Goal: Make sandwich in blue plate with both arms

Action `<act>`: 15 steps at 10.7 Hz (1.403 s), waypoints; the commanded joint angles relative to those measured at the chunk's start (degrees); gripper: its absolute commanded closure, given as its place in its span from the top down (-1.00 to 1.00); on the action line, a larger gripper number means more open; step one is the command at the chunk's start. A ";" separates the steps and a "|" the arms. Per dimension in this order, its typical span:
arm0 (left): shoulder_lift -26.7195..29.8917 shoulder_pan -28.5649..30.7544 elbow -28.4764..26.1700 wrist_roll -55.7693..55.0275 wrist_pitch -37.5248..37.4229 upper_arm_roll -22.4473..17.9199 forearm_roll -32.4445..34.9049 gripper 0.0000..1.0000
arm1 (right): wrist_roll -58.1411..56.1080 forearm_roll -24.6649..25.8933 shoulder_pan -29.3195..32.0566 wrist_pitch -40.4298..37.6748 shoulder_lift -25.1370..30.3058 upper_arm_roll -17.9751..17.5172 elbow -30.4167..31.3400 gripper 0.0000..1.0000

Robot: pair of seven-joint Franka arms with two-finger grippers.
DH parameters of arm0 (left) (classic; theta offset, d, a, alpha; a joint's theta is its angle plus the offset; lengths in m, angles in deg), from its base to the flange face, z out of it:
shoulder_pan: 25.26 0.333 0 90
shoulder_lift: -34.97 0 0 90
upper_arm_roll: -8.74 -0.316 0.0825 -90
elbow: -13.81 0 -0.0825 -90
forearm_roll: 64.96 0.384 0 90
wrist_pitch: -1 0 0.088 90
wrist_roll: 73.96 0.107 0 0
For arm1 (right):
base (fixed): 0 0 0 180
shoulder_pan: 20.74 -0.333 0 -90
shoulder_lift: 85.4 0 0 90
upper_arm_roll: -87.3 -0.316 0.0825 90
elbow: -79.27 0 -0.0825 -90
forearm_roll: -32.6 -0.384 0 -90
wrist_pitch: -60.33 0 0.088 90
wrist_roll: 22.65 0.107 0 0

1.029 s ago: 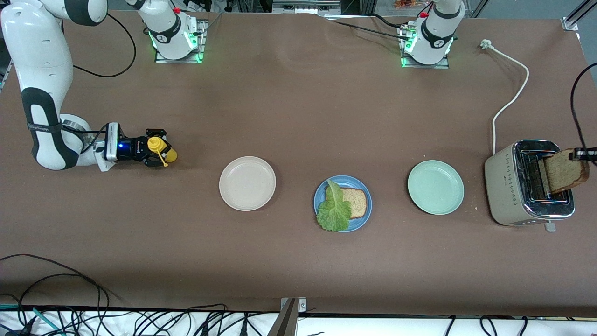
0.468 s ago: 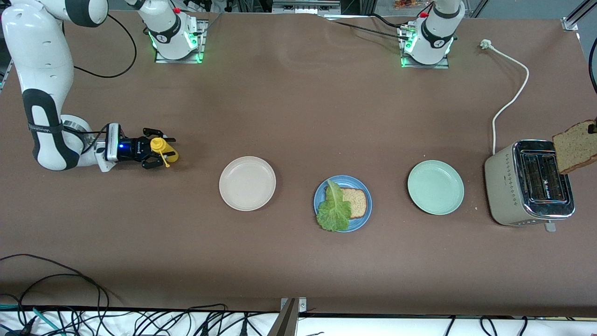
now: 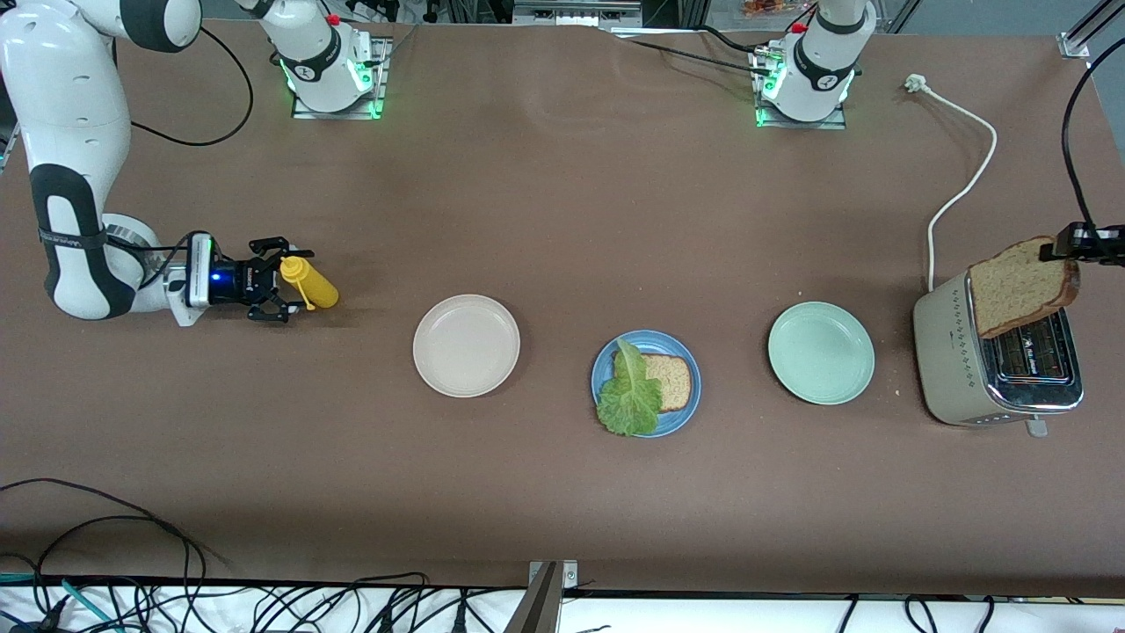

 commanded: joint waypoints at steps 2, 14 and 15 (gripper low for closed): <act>-5.05 -0.34 0.79 0.56 -1.10 -0.32 -12.45 -1.00 | 8.19 5.47 0.20 -1.85 -0.21 4.06 -3.22 0.99; -19.11 -17.28 1.23 -17.10 15.39 -0.32 -41.56 -1.00 | 86.07 26.72 -0.06 -1.60 22.80 -0.04 -23.67 0.99; -20.52 -18.26 1.23 -17.46 18.30 -0.32 -43.84 -1.00 | 93.73 31.45 0.11 -0.28 23.95 -2.32 -26.14 0.99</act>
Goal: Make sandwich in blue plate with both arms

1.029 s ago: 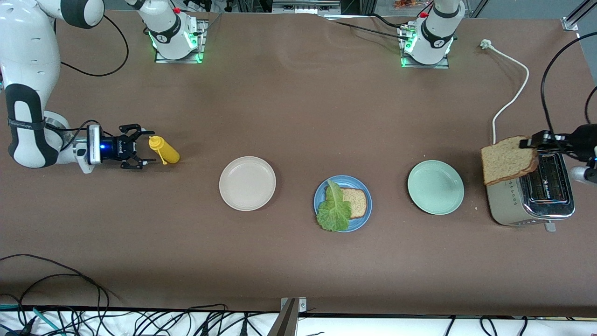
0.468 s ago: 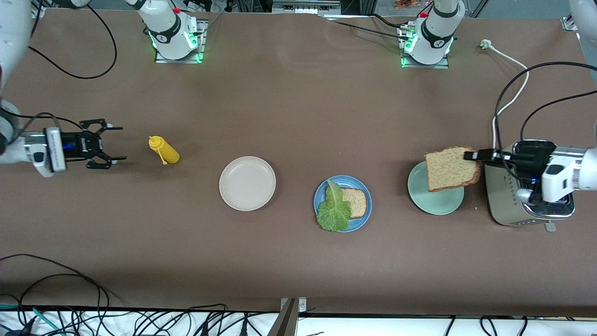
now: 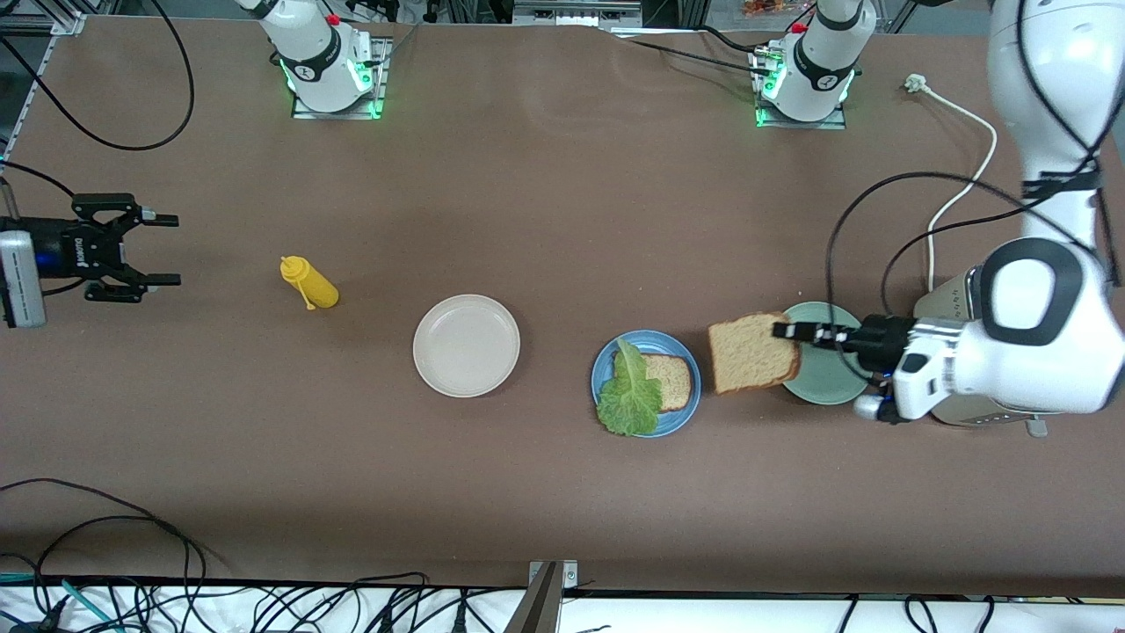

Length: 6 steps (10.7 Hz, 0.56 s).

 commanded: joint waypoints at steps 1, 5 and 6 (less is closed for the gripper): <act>-3.90 -4.22 1.29 -2.65 7.25 -0.67 -7.62 -1.00 | 20.79 11.77 0.35 2.96 2.65 -5.95 -8.02 0.99; -5.49 -12.48 1.12 -10.73 17.97 -0.76 -8.44 -1.00 | 38.48 34.35 0.43 11.92 7.65 -17.90 -9.97 1.00; -6.80 -13.11 1.20 -10.56 19.83 -0.76 -8.53 -1.00 | 42.34 39.44 0.52 13.42 7.84 -19.92 -9.97 1.00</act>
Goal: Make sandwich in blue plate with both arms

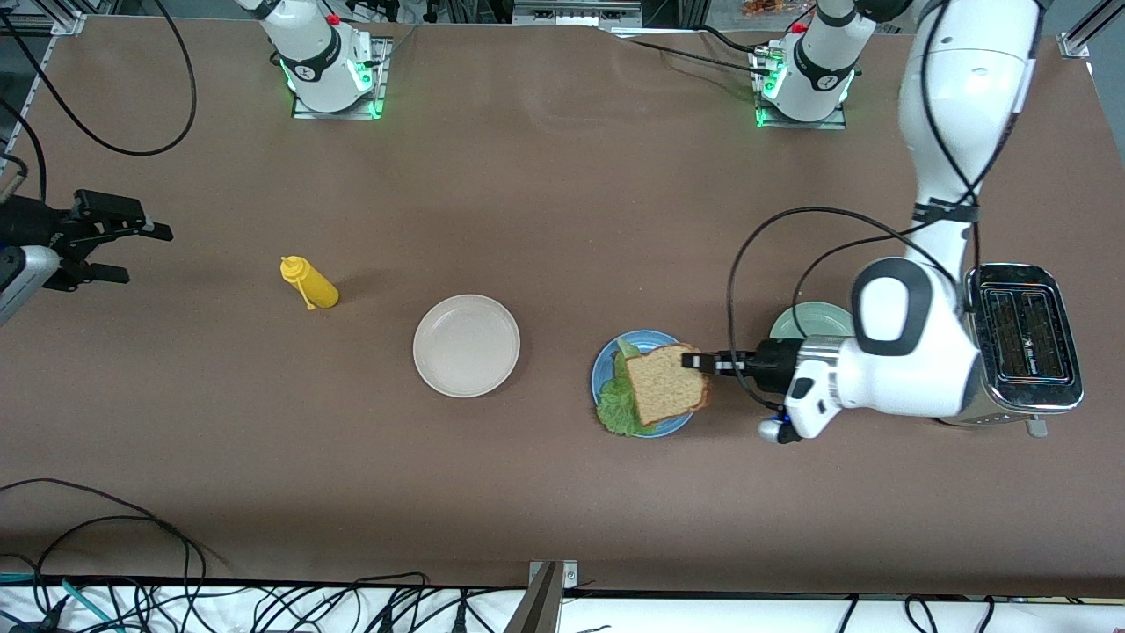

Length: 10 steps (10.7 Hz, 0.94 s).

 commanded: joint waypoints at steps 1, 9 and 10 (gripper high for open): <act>-3.55 -3.11 1.32 -1.38 4.96 -0.95 -1.74 -1.00 | 10.96 13.75 0.51 4.08 2.10 -6.33 0.07 1.00; -5.68 -4.08 0.71 -0.85 6.12 -1.12 -0.86 -0.90 | 33.38 25.11 0.68 9.88 4.82 -17.50 6.38 1.00; -5.59 -2.86 0.62 -1.03 5.51 -1.12 -0.86 -0.64 | 34.53 24.95 0.68 10.94 5.01 -17.87 7.19 1.00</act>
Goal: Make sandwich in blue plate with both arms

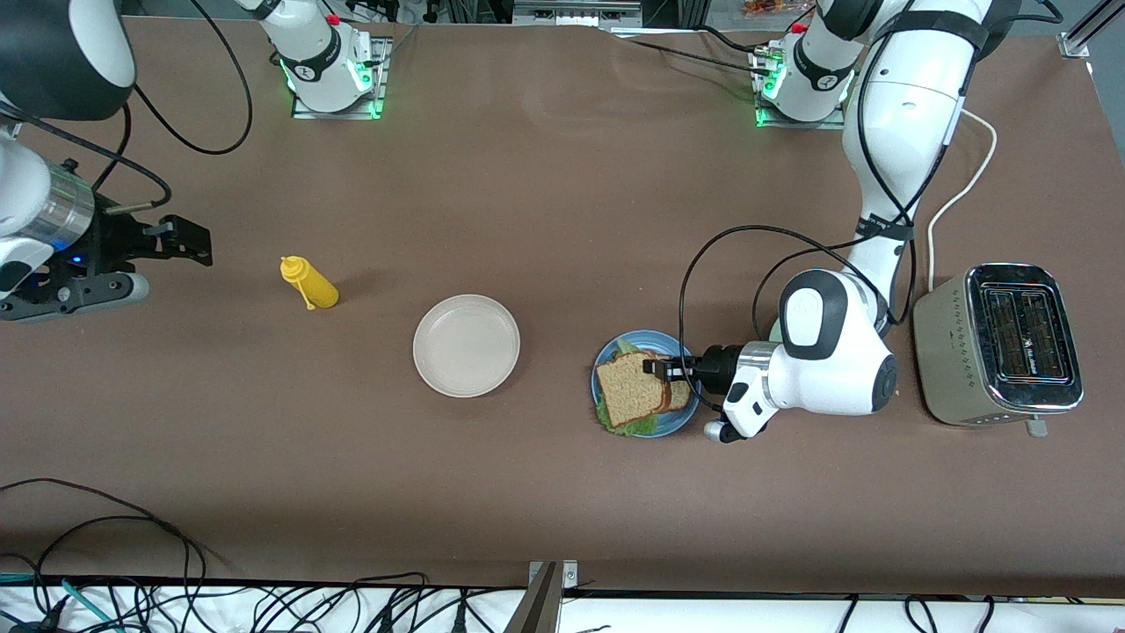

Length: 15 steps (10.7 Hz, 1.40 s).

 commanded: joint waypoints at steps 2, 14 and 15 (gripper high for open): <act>-0.35 1.45 0.10 0.39 -0.75 -0.60 -0.86 0.43 | 8.74 -2.15 0.77 4.85 2.97 -2.44 5.32 1.00; 0.96 3.21 -2.98 0.39 -2.23 -1.12 3.97 1.00 | 7.55 -9.26 0.86 5.12 2.71 5.45 4.18 1.00; 2.27 3.38 -2.71 0.22 -2.33 -1.13 8.59 1.00 | 7.45 -9.20 0.86 4.85 3.23 6.17 4.18 1.00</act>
